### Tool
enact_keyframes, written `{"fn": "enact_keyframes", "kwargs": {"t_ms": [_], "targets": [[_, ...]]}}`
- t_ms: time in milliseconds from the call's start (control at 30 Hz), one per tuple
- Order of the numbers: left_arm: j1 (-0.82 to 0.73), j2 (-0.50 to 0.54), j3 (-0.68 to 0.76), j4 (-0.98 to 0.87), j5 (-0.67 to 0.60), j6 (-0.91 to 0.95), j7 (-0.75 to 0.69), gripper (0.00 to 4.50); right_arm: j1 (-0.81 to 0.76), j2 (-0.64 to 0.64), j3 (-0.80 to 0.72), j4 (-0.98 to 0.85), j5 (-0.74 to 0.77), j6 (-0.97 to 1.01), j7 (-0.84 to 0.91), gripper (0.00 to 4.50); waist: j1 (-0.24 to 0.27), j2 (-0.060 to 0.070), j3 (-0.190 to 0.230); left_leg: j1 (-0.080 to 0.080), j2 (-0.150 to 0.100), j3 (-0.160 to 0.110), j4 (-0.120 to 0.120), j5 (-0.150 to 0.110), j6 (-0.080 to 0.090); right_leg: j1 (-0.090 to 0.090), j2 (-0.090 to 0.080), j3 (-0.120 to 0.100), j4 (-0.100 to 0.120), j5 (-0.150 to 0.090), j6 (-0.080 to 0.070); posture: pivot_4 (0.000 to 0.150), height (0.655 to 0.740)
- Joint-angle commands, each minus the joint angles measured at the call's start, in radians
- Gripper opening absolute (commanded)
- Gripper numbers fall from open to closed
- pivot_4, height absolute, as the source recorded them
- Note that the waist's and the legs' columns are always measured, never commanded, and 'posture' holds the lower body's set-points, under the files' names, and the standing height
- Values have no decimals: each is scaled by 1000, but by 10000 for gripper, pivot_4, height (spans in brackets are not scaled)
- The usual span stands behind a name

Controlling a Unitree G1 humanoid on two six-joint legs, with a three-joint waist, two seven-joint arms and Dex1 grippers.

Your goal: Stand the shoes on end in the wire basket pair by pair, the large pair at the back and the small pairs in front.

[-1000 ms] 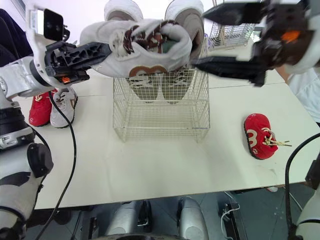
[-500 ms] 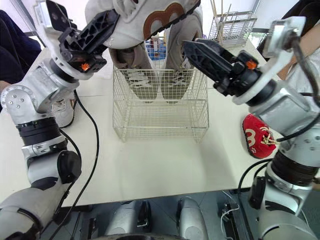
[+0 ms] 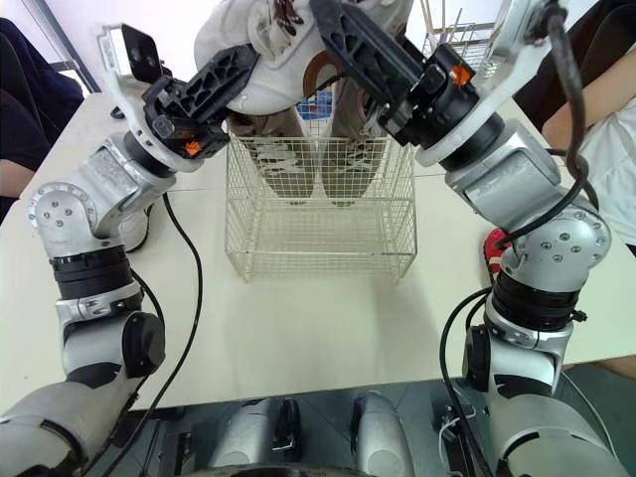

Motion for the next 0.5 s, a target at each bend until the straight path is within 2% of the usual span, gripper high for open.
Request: {"fn": "enact_keyframes", "kwargs": {"t_ms": [33, 133, 267, 333, 367, 467, 500], "targets": [[0, 9, -6, -45, -14, -25, 9, 3518, -36, 6, -2, -8, 4, -32, 22, 44525, 0, 0, 0, 0, 0, 0, 0, 0, 0, 0, 0, 0, 0, 0, 0, 1500, 7400], [9, 7, -10, -55, -16, -32, 20, 3518, -36, 9, 2, 2, 1, -40, 29, 36131, 0, 0, 0, 0, 0, 0, 0, 0, 0, 0, 0, 0, 0, 0, 0, 1500, 7400], [15, 9, -16, -69, -8, -40, 26, 3518, -40, 10, 7, 10, -8, -48, 32, 16037, 0, 0, 0, 0, 0, 0, 0, 0, 0, 0, 0, 0, 0, 0, 0, 1500, 7400], [19, 12, -28, -83, 16, -52, 24, 3518, -42, 11, 8, 15, -22, -55, 28, 9290, 0, 0, 0, 0, 0, 0, 0, 0, 0, 0, 0, 0, 0, 0, 0, 1500, 7400], [22, 18, -39, -91, 26, -50, 20, 3518, -46, 12, 8, 19, -31, -59, 25, 7586, 0, 0, 0, 0, 0, 0, 0, 0, 0, 0, 0, 0, 0, 0, 0, 1500, 7400], [26, 33, -57, -95, 34, -44, 19, 3518, -63, 4, 12, 33, -58, -62, 15, 7263, -1, 0, 0, 0, 0, 0, 0, 0, 0, 0, 0, 0, 0, 0, 0, 1500, 7400], [25, 36, -59, -90, 40, -50, 25, 8514, -70, 0, 13, 40, -67, -63, 13, 7263, -1, 0, 0, 0, 0, 0, 0, 0, 0, 0, 0, 0, 0, 0, 0, 1500, 7400]]}}
